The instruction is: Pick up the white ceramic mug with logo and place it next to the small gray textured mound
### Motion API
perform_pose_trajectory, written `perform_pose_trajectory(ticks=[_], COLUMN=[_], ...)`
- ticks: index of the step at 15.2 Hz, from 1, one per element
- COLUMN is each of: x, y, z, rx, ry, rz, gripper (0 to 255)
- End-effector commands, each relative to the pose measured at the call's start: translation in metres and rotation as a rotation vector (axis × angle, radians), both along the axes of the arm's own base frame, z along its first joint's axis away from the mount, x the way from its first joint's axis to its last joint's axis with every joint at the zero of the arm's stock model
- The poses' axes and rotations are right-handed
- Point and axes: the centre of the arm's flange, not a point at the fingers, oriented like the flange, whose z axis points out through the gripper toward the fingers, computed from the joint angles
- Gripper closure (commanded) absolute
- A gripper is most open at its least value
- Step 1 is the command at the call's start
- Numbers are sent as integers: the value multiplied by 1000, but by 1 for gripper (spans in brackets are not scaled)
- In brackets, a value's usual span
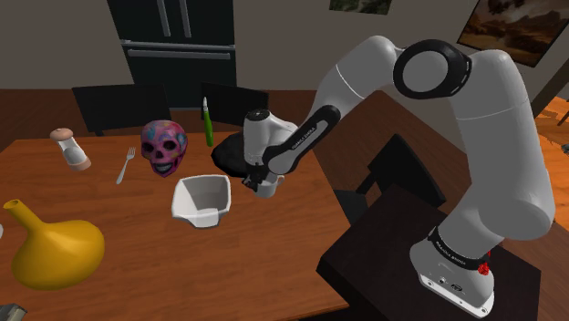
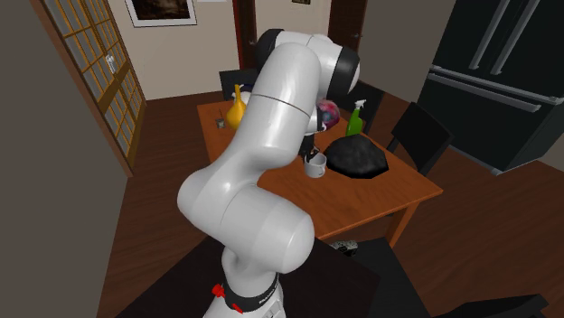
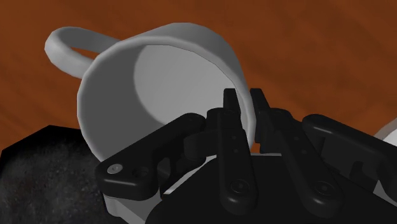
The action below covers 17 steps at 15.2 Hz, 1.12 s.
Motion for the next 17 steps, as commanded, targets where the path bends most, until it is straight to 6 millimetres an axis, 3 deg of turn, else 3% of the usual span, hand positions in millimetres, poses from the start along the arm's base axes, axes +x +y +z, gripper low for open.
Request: perform_pose_trajectory(ticks=[1, 9, 10, 15, 17], x=[0, 0, 0, 0, -2], y=[1, 1, 1, 1, 2], z=[-13, -13, -13, -13, 13], rx=[0, 0, 0, 0, 0], ry=[0, 0, 0, 0, 0], rz=[0, 0, 0, 0, 0], gripper=[255, 255, 0, 0, 0])
